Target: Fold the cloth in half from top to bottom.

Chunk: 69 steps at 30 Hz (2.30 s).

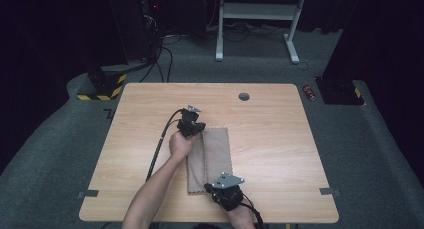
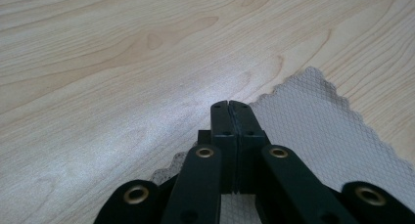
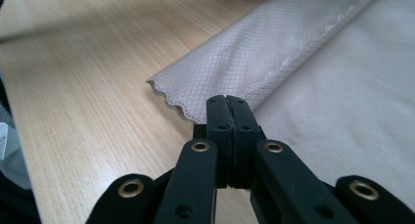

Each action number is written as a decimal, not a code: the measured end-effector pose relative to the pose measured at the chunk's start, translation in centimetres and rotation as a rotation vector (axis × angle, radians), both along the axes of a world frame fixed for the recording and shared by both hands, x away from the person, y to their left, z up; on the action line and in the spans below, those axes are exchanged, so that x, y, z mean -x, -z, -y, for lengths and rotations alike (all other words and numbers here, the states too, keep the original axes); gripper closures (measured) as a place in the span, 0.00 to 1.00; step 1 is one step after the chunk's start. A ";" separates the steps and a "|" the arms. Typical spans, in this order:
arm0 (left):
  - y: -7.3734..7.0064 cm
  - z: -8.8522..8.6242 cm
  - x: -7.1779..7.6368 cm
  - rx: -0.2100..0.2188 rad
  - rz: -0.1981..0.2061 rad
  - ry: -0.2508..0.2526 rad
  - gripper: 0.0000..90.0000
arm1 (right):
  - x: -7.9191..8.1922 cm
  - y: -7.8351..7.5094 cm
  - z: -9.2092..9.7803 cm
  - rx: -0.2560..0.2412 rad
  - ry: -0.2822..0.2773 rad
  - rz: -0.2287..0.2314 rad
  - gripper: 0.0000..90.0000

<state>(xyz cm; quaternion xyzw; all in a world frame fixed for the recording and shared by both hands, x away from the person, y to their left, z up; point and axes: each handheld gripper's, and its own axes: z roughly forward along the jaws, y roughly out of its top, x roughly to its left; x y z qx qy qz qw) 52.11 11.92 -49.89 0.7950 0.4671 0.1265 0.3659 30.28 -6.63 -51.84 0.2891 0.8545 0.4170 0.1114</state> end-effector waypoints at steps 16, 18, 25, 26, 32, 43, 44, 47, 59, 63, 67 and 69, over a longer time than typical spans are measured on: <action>-0.7 2.6 -0.3 -0.024 0.031 0.053 1.00 | 0.2 0.2 2.2 -0.006 0.057 -0.005 0.99; -0.8 3.0 -0.3 -0.019 0.037 0.056 1.00 | 0.2 0.1 2.6 -0.008 0.066 -0.003 0.99; -0.6 3.6 -0.6 0.010 0.028 0.055 1.00 | 0.3 0.2 3.6 -0.005 0.090 0.000 0.99; -0.6 3.7 -0.6 0.013 0.027 0.055 1.00 | 0.3 0.2 3.8 -0.005 0.095 0.002 0.99; -0.7 4.5 -0.8 0.011 0.026 0.064 1.00 | 0.4 0.0 4.7 0.014 0.118 0.008 0.99; -0.6 6.5 -1.2 -0.006 0.033 0.101 1.00 | 0.6 0.1 5.9 0.031 0.154 0.010 0.99; -0.5 6.6 -1.2 -0.014 0.038 0.105 1.00 | 0.6 0.1 6.0 0.033 0.156 0.010 0.99; -0.3 6.8 -1.3 -0.009 0.031 0.100 0.99 | 0.5 0.1 6.2 0.042 0.157 0.008 0.99; 0.0 7.3 -1.4 -0.028 0.029 0.108 0.99 | 0.5 0.3 6.4 0.061 0.160 0.005 0.99; 0.2 7.5 -1.5 -0.025 0.021 0.108 0.99 | 0.5 0.3 6.5 0.058 0.161 0.007 0.99; 0.4 7.7 -1.5 -0.033 0.021 0.111 0.99 | 0.4 0.4 6.6 0.059 0.161 0.000 0.99; 0.3 7.6 -1.6 -0.035 0.022 0.102 0.96 | 0.4 0.4 6.7 0.056 0.157 -0.006 0.96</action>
